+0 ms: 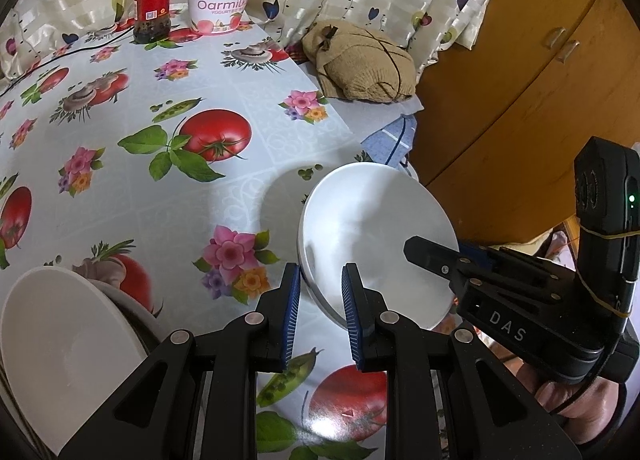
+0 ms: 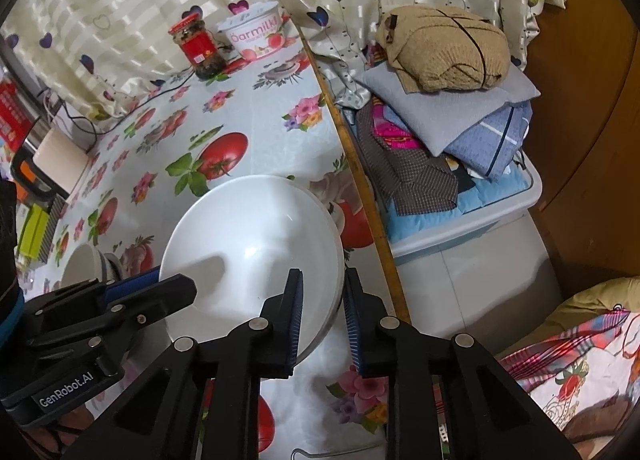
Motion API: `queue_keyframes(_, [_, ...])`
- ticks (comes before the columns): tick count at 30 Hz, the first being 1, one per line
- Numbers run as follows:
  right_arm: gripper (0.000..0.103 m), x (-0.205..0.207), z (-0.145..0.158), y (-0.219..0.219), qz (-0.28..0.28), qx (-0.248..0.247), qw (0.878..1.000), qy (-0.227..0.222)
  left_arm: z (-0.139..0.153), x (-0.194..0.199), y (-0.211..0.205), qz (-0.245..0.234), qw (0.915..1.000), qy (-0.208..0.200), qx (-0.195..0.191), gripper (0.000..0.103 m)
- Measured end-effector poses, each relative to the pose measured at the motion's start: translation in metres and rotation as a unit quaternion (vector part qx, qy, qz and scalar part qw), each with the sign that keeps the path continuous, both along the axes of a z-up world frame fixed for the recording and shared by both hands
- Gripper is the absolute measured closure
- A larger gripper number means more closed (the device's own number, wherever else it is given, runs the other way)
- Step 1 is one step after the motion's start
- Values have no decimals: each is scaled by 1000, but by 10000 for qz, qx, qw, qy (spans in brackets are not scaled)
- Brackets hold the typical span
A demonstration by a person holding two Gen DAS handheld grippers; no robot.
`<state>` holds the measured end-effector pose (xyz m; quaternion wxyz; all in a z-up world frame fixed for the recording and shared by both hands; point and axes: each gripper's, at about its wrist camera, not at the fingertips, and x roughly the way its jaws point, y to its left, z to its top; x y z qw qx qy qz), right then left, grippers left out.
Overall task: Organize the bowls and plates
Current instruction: 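Lift the white bowl with the right gripper and carry it toward the bowl stack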
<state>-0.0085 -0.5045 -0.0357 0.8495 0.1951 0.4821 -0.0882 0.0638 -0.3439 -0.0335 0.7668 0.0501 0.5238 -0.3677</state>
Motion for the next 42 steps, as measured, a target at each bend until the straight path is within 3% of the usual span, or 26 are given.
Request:
queue_keyframes(15, [86, -3, 3, 0, -17, -60, 10000, -27, 5, -3, 4, 41, 9999, -104, 34, 86])
queue_keyframes(42, [86, -10, 50, 26, 169, -287, 9985, -444, 45, -11, 32, 252, 9985, -423, -251, 86])
